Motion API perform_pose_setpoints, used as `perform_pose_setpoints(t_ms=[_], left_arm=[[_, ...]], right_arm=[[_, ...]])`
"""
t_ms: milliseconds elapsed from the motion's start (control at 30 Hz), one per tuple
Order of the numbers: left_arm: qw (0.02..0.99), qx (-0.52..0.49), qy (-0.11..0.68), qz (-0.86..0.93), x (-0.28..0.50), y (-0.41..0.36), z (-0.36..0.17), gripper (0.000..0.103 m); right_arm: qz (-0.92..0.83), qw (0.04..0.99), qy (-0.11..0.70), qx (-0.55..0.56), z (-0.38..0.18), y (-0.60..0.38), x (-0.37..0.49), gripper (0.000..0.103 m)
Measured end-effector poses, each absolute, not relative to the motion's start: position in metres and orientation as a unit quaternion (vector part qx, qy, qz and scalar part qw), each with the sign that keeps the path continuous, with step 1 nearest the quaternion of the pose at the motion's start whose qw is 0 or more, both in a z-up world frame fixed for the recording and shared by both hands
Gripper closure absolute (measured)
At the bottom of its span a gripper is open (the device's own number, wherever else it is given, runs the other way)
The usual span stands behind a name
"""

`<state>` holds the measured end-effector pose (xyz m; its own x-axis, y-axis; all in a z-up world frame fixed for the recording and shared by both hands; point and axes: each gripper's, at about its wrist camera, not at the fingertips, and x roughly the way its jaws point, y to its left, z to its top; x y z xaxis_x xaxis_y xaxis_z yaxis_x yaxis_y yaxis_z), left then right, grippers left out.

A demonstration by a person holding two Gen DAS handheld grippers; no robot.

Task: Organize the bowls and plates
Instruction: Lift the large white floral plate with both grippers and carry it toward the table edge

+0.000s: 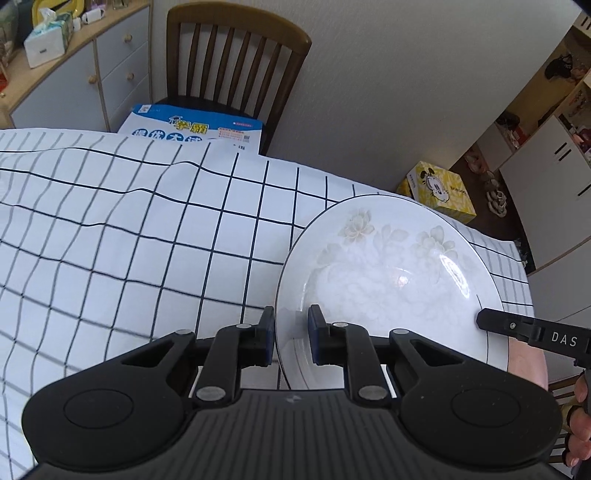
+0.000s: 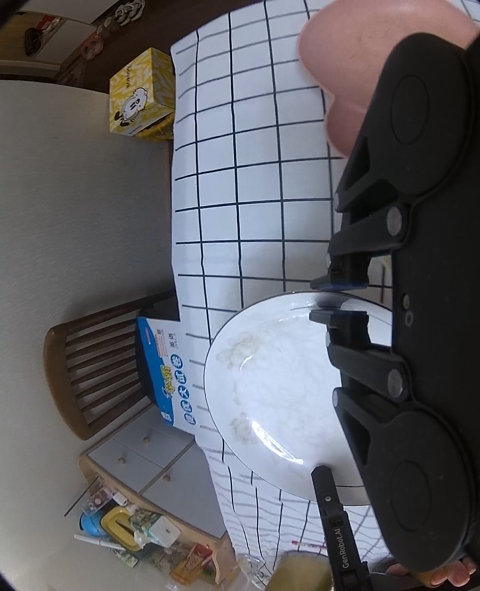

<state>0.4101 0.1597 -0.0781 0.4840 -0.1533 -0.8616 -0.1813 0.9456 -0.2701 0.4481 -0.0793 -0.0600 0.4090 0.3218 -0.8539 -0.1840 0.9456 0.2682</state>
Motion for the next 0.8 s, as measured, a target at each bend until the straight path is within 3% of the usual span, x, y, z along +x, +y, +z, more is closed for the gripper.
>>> perform_pose_setpoints(t_ms=[500,800], left_arm=[[0.861,-0.183,0.472,0.053,0.283,0.154,-0.007,0.086],[0.865,-0.189,0.460,0.068,0.193,0.154,0.007,0.086]], right_arm=[[0.200,0.847,0.491,0.045,0.008,-0.077,0.362,0.092],[0.226,0.844,0.485,0.028,0.026,-0.072,0.292,0.093]])
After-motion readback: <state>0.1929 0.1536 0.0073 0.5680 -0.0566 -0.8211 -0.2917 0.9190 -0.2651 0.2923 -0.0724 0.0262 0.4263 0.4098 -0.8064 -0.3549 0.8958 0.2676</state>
